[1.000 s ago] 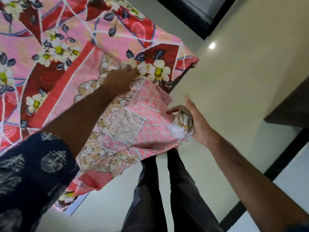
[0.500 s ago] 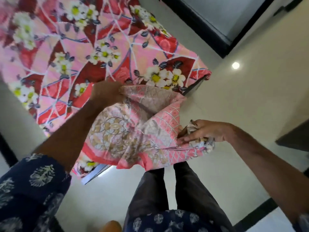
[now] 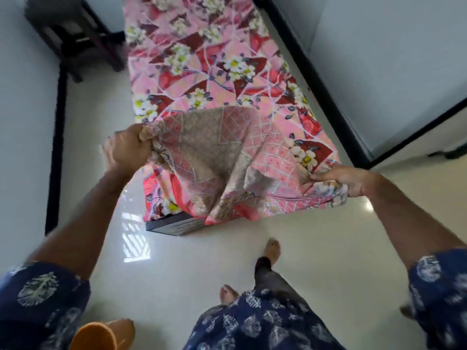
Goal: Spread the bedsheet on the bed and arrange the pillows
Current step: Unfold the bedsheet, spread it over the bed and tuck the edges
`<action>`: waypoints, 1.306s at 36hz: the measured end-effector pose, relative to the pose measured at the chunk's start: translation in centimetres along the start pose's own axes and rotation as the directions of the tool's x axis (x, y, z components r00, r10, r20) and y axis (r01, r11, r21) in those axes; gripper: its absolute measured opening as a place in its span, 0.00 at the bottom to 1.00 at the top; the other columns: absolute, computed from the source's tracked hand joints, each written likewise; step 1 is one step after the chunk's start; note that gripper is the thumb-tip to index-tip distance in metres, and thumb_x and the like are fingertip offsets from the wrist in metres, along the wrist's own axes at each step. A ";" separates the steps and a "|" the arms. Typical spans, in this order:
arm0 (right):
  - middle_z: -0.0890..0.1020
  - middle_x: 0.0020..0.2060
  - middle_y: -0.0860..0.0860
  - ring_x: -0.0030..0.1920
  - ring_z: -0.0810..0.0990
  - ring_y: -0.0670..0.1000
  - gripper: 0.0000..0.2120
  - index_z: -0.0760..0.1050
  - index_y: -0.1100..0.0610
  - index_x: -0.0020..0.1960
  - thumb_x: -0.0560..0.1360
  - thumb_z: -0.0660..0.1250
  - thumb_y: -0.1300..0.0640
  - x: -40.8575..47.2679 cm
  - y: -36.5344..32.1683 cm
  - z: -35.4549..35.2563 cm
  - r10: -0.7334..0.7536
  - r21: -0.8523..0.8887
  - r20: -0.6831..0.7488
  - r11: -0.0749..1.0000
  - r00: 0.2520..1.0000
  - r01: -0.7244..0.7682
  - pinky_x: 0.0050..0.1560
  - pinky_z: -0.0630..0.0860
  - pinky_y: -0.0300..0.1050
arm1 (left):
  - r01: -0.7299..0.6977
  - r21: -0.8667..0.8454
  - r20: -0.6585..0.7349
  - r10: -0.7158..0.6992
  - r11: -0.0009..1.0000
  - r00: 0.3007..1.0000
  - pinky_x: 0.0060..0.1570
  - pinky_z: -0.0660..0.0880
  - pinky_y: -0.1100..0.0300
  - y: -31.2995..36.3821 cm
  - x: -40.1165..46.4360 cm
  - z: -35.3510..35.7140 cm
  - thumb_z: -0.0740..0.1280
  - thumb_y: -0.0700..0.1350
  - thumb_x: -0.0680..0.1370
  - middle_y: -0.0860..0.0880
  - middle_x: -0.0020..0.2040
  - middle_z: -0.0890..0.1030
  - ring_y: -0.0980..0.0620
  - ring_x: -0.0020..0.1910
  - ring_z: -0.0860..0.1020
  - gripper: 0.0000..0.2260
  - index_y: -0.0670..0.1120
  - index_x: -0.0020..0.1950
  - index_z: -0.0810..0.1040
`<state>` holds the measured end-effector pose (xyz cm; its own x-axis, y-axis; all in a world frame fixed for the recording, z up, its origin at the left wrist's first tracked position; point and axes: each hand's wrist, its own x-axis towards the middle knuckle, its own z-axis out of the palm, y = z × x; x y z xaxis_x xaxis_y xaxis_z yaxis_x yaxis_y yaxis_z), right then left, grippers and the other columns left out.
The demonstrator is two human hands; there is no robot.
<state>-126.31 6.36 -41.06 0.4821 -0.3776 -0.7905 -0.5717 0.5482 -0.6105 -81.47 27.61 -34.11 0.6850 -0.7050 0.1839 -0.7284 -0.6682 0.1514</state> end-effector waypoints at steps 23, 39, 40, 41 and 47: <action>0.83 0.34 0.44 0.32 0.79 0.37 0.12 0.78 0.55 0.37 0.78 0.64 0.59 -3.8 -7.8 3.5 -0.424 -0.195 -0.841 0.817 0.336 0.543 0.43 0.78 0.41 | 0.449 -0.240 -0.265 -0.503 0.860 0.822 0.49 0.75 0.44 -16.7 -6.7 -9.6 0.57 0.54 0.75 0.32 0.51 0.81 0.29 0.51 0.79 0.19 0.42 0.52 0.79; 0.87 0.46 0.60 0.42 0.87 0.59 0.14 0.81 0.61 0.52 0.82 0.63 0.52 5.2 -9.9 -3.9 0.111 -0.164 -0.108 0.978 0.988 -0.128 0.36 0.84 0.52 | 0.542 -0.006 0.083 -0.540 0.840 0.838 0.52 0.77 0.40 -12.7 0.3 3.7 0.59 0.57 0.78 0.30 0.54 0.81 0.27 0.52 0.79 0.22 0.41 0.57 0.82; 0.87 0.46 0.60 0.41 0.87 0.59 0.14 0.82 0.61 0.50 0.82 0.63 0.52 6.2 -10.8 -4.6 0.110 -0.151 -0.104 0.981 0.988 -0.125 0.36 0.84 0.52 | 0.548 -0.004 0.064 -0.547 0.836 0.835 0.53 0.76 0.39 -12.0 2.1 4.5 0.56 0.57 0.77 0.30 0.54 0.80 0.26 0.52 0.78 0.23 0.42 0.57 0.81; 0.87 0.45 0.60 0.41 0.87 0.58 0.14 0.82 0.60 0.48 0.81 0.64 0.51 7.5 -11.8 -5.6 0.117 -0.135 -0.111 0.982 0.987 -0.131 0.36 0.84 0.53 | 0.564 -0.003 0.042 -0.564 0.826 0.825 0.53 0.76 0.38 -11.4 4.2 5.6 0.55 0.57 0.77 0.30 0.54 0.80 0.26 0.52 0.78 0.24 0.42 0.56 0.81; 0.84 0.28 0.49 0.25 0.82 0.46 0.15 0.84 0.57 0.37 0.80 0.68 0.54 18.2 -17.9 -13.2 -0.015 0.025 -0.502 0.999 0.865 0.032 0.28 0.80 0.41 | 0.687 -0.194 0.084 -0.686 0.700 0.722 0.51 0.80 0.39 -16.5 17.5 17.0 0.59 0.63 0.74 0.38 0.50 0.82 0.35 0.50 0.82 0.22 0.46 0.52 0.77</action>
<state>-116.03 -20.14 -45.13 0.0922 -0.7092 -0.6990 -0.5393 0.5546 -0.6338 -57.16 22.27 -49.95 0.9961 -0.0707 -0.0531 -0.0419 -0.9061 0.4210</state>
